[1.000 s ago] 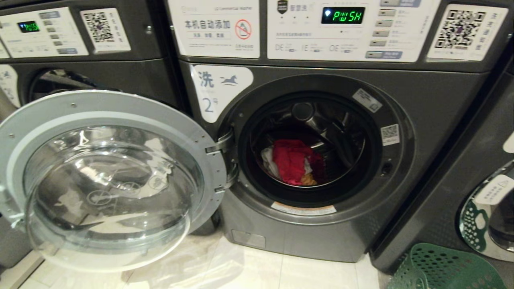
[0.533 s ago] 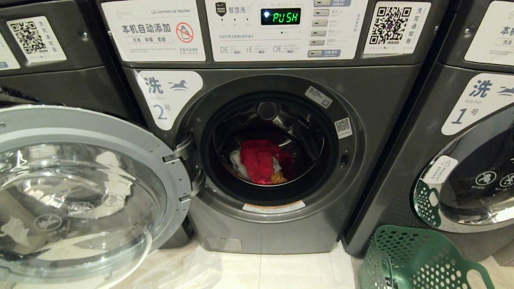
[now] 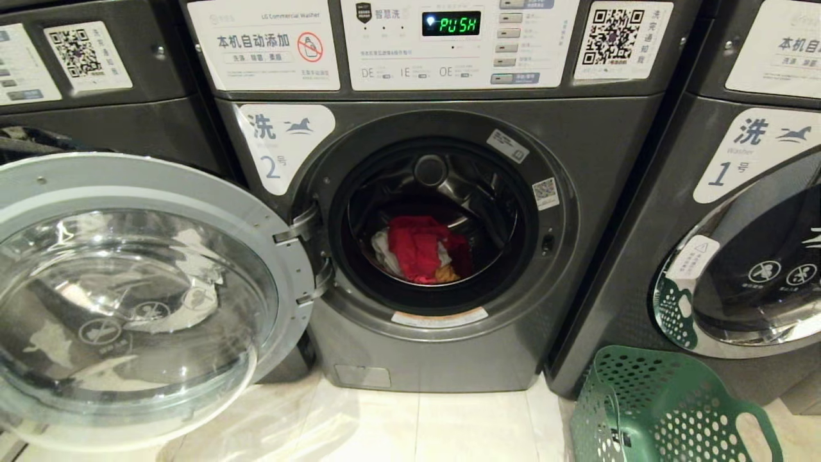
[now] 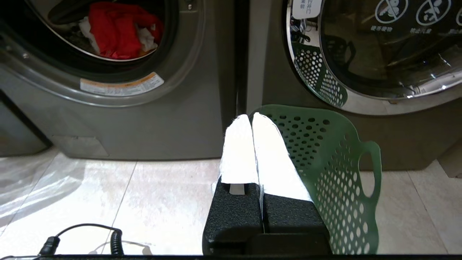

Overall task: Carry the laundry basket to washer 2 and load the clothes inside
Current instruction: Close the washing machine door with the left hand

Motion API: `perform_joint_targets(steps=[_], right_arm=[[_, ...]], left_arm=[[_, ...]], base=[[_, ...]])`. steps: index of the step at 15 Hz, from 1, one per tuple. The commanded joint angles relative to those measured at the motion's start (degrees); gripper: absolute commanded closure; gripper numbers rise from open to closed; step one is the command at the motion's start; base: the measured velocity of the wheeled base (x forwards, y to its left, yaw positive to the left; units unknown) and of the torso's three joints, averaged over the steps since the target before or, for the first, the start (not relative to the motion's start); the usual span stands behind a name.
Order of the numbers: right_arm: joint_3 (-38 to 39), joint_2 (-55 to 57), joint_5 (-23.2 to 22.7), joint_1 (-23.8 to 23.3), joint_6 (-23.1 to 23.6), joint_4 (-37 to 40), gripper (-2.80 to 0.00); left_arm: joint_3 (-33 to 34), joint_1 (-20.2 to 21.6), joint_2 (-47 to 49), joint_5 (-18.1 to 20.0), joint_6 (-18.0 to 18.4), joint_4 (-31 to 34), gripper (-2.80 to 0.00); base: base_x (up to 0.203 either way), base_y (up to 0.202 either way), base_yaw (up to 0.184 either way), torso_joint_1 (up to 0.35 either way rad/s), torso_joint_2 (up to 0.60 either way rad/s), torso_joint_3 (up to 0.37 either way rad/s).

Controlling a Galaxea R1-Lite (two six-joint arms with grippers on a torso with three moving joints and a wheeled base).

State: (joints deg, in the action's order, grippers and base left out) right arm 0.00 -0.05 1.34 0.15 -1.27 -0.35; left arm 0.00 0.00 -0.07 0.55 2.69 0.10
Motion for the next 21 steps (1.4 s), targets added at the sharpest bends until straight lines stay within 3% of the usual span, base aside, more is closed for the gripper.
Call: perform_joint_targets(steps=[1,4,9,12,14,16,19,21], right_arm=[[0.0,0.1,0.0,0.0,0.1,0.0,0.00],[0.0,0.0,-0.1,0.0,0.1,-0.1,0.00],[0.0,0.0,-0.1,0.0,0.1,-0.1,0.00],[0.0,0.1,-0.1,0.0,0.1,-0.1,0.00],[0.0,0.0,-0.1,0.0,0.1,-0.1,0.00],[0.0,0.0,-0.1,0.0,0.1,-0.1,0.00],[0.0,0.0,0.0,0.0,-0.2,-0.1,0.00],[0.0,0.1,0.0,0.0,-0.2,-0.1,0.00]], left_arm=[[0.0,0.0,0.1,0.0,0.0,0.0,0.00],[0.0,0.0,0.1,0.1,-0.1,0.1,0.00],[0.0,0.0,0.1,-0.3,-1.9,0.0,0.00],[-1.4,0.0,0.1,-0.1,0.0,-1.0,0.00],[-10.5,0.0,1.5,-0.3,1.0,-0.7,0.00],[-22.8,0.0,9.4,-1.6,3.6,0.6,0.00],[-40.4,0.0,32.9,-9.3,4.8,1.5,0.00],[-52.3,0.5,49.1,-14.4,1.6,1.7,0.00]], base=[[-0.195,0.000,0.001,0.006,0.01,-0.002],[-0.179,0.000,0.003,0.002,0.01,0.006],[-0.013,0.000,0.000,-0.001,0.00,0.001],[0.000,0.000,0.000,0.000,0.00,0.000],[0.000,0.000,0.000,0.000,0.00,0.000],[0.000,0.000,0.000,0.000,0.00,0.000],[0.000,0.000,0.000,0.000,0.00,0.000],[0.000,0.000,0.000,0.000,0.00,0.000]])
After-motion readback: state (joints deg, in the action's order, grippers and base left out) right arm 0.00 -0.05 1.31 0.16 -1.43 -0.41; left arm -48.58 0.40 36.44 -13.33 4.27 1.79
